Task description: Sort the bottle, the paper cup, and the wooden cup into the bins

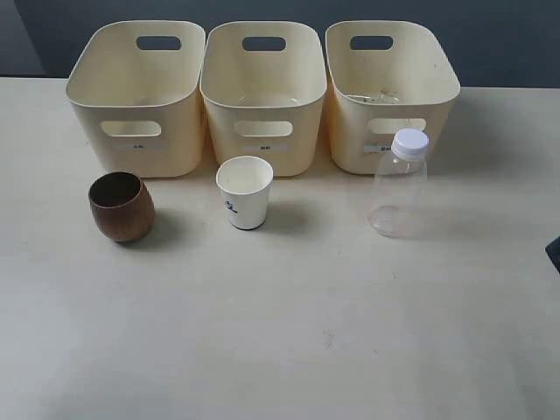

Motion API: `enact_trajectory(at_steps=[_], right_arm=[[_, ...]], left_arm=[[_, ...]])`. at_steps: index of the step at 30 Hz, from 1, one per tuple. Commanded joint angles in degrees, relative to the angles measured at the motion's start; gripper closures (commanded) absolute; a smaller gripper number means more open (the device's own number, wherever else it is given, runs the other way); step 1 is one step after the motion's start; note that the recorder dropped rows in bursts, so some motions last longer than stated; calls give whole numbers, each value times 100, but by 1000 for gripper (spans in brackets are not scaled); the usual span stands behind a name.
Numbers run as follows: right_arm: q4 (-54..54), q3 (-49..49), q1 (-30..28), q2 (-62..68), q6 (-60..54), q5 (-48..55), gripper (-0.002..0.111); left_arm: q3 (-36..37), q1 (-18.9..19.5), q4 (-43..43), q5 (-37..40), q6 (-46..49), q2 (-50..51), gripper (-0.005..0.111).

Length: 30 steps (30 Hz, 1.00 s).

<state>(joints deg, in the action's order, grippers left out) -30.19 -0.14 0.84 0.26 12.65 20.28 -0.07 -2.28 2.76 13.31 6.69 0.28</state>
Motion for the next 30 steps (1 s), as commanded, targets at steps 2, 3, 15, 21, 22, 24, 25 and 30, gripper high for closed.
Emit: enact_trajectory(at_steps=[2,3,15,21,22,24,25,30], right_arm=[[58,14,-26,-26,-62,-37,4],[58,14,-26,-26,-62,-37,4],[31,14,-26,-26,-62,-26,4],[18,14,-26,-26,-62,-13,4],[18,14,-26,-26,-62,11,4],[30,14,-26,-26,-114,9,4],[30,14,-26,-26,-186,9,4],[-661,14,-26,-26,-1536,123,4]], left_arm=[[7,-18,-18,-5,-11,-28,107],[7,-18,-18,-5,-11,-28,107],[7,-18,-18,-5,-11,-28,107],[7,-18,-18,-5,-11,-28,107],[7,-18,-18,-5,-11,-28,107],[7,-18,-18,-5,-11,-28,107],[7,-18,-18,-5,-11,-28,107],[7,-18,-18,-5,-11,-28,107]])
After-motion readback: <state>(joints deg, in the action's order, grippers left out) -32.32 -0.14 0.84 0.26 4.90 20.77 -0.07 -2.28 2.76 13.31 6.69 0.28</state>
